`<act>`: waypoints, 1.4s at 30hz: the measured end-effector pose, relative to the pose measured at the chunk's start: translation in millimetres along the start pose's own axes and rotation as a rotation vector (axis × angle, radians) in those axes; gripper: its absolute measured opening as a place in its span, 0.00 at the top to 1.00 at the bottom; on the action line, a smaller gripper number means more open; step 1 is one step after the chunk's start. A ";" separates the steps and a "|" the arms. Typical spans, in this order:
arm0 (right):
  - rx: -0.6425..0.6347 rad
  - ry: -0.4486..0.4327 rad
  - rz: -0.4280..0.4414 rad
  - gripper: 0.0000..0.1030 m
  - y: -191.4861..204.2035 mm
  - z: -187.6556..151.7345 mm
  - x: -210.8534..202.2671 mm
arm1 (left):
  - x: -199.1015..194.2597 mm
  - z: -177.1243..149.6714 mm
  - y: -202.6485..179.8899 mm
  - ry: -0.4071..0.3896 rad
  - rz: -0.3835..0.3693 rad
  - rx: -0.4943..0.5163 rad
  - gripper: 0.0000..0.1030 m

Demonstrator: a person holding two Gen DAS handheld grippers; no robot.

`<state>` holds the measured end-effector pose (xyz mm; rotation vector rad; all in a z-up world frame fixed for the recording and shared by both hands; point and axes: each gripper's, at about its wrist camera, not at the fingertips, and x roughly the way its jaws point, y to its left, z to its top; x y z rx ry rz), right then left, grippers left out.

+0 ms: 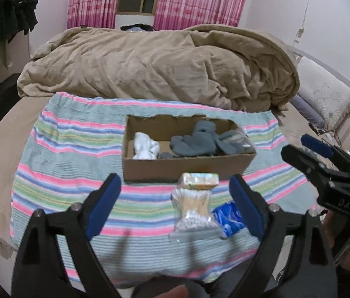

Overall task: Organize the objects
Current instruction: 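Grasp the cotton swab bag with the left tool while the right tool grasps the blue tissue packet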

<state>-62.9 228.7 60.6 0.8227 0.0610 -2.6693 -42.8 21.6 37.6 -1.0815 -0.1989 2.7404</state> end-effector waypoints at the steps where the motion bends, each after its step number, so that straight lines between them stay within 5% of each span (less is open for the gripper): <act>1: 0.001 0.001 0.000 0.15 -0.4 -2.0 -3.4 | -1.2 -1.5 -0.9 0.000 0.001 -0.003 0.11; 11: 0.015 0.082 0.029 0.15 2.0 -38.8 -2.7 | 15.9 -28.3 -9.6 0.077 -0.007 -0.002 0.09; 33: 0.110 0.343 0.146 0.15 -14.5 -104.0 90.7 | 131.9 -53.7 -5.9 0.323 -0.073 -0.003 0.10; 36: 0.094 0.347 0.140 0.17 -8.3 -107.4 95.3 | 136.2 -54.4 -9.8 0.324 -0.063 0.037 0.18; 38: 0.088 0.344 0.154 0.35 -6.2 -107.7 95.2 | 136.6 -54.7 -10.8 0.323 -0.068 0.042 0.31; 42: 0.109 0.346 0.160 0.50 -8.3 -108.1 93.6 | 134.7 -54.9 -14.9 0.310 -0.047 0.066 0.49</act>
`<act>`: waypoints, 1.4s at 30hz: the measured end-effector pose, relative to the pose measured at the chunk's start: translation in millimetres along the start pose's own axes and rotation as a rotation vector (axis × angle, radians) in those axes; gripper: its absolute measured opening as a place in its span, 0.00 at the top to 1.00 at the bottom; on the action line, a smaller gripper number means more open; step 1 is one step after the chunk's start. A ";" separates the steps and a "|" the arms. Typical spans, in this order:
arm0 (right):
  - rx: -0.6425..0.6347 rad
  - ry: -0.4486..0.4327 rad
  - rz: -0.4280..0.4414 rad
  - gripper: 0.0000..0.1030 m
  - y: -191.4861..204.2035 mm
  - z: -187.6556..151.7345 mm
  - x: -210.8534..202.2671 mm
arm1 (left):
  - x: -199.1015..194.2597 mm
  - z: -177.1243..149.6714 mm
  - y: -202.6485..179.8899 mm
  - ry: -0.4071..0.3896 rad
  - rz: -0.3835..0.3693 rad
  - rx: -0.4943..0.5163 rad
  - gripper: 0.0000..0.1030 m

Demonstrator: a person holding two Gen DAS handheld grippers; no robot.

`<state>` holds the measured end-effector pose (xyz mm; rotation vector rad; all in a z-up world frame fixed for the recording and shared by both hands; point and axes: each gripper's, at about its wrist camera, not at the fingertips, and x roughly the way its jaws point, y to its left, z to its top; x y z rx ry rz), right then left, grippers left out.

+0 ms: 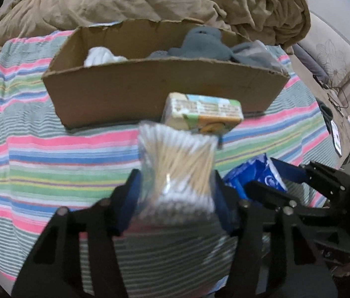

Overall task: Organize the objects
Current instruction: 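Grasp the cotton swab bag with the left tool while the right tool grasps the blue tissue packet, then carry the swab bag and blue packet into the box and open both tools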

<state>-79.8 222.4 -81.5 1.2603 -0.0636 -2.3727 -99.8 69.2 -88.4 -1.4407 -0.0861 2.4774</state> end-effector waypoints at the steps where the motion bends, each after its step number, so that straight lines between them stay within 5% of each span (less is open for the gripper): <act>1: 0.002 0.000 0.000 0.51 0.2 -0.2 -0.5 | -0.7 -0.7 -1.7 -0.003 0.003 0.007 0.50; 9: 0.033 0.006 0.055 0.62 -5.3 -3.0 -3.3 | -19.3 -7.0 1.0 -0.028 -0.020 -0.012 0.55; 30: -0.009 -0.194 -0.073 0.64 24.5 37.1 -89.2 | -121.9 10.7 21.7 -0.235 -0.018 -0.024 0.56; 42: -0.046 -0.288 -0.086 0.64 35.9 97.2 -91.4 | -89.7 68.9 46.8 -0.237 0.001 -0.031 0.56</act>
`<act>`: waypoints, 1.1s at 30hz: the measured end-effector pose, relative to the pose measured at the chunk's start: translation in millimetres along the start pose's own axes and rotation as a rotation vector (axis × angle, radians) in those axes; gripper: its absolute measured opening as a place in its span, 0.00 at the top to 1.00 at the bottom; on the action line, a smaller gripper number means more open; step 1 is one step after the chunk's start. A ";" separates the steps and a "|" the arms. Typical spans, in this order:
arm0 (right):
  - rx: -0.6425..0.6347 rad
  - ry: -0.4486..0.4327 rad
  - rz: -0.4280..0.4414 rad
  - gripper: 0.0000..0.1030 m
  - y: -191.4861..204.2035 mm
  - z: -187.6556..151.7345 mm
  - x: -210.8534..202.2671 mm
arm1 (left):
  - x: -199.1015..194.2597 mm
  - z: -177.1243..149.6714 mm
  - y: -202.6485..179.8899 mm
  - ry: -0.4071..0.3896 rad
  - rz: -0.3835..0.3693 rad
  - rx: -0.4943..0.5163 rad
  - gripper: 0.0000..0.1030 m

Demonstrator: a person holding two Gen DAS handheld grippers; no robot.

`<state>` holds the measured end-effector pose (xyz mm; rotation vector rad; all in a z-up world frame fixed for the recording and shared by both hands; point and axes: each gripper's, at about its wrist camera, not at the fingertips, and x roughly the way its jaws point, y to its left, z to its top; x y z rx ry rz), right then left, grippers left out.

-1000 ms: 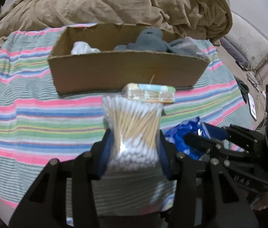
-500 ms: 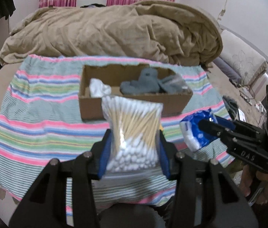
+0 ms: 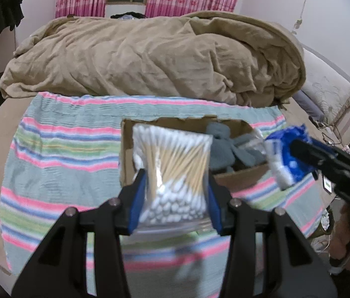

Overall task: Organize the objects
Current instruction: 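Carry the swab bag and blue packet into the box and open both tools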

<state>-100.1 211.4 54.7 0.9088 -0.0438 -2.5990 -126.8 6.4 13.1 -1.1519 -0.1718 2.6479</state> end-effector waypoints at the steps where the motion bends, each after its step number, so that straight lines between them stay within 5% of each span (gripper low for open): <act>1: 0.000 -0.005 -0.002 0.64 -1.1 3.5 2.6 | 6.0 3.0 0.3 0.003 -0.002 -0.001 0.56; 14: 0.033 0.002 -0.050 0.64 -43.5 34.2 66.9 | 85.6 24.5 -8.1 0.080 -0.009 -0.001 0.56; 25: 0.089 0.096 -0.099 0.64 -69.5 12.9 123.6 | 129.8 25.0 -9.9 0.166 0.012 0.001 0.56; 33: 0.010 0.136 -0.187 0.63 -60.4 -0.7 148.7 | 138.8 20.6 -9.4 0.176 0.034 0.017 0.54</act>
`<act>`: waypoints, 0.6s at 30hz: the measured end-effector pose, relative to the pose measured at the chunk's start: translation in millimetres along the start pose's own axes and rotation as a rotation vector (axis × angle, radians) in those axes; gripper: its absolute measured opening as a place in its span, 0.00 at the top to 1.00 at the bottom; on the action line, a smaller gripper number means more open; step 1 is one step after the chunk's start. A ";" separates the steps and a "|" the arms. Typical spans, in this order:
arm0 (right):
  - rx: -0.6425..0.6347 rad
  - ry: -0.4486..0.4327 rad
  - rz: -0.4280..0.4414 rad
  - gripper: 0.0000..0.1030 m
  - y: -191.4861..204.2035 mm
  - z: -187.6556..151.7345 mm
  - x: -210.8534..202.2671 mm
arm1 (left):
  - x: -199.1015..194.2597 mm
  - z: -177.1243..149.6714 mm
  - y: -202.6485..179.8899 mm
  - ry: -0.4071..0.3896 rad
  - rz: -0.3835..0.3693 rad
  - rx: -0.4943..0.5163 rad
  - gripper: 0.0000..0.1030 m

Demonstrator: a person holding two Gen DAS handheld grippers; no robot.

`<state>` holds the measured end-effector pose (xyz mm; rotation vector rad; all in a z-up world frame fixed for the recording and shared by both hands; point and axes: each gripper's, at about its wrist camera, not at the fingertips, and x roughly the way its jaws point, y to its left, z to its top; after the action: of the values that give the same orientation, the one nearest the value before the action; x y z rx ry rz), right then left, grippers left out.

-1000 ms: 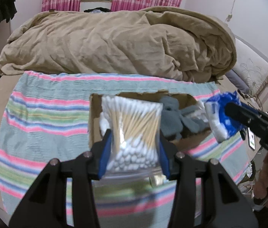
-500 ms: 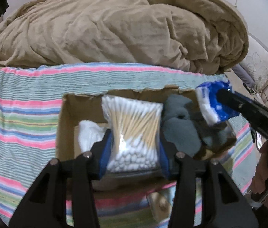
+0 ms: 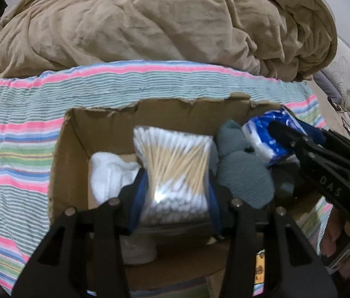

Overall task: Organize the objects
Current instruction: 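Carry the swab bag and blue packet into the box and open both tools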

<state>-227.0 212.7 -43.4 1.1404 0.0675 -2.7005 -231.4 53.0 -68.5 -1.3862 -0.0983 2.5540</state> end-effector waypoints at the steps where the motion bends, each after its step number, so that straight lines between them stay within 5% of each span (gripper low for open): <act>1: -0.007 0.003 -0.007 0.62 1.2 0.4 1.2 | -1.4 0.5 1.0 0.003 -0.003 -0.009 0.54; 9: 0.048 -0.007 0.014 0.49 1.0 4.0 -8.0 | -20.8 -2.1 -1.8 -0.003 -0.015 -0.009 0.46; 13: 0.033 -0.008 0.019 0.31 8.6 6.2 -18.2 | -39.4 -6.1 -1.7 -0.035 -0.008 -0.016 0.26; 18: 0.048 -0.044 0.030 0.16 12.9 4.6 -40.1 | -67.2 -13.2 5.7 -0.081 -0.001 -0.032 0.22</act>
<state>-200.3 206.6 -11.1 1.0855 -0.0214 -2.7134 -186.2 31.0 -21.7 -1.2940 -0.1545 2.6188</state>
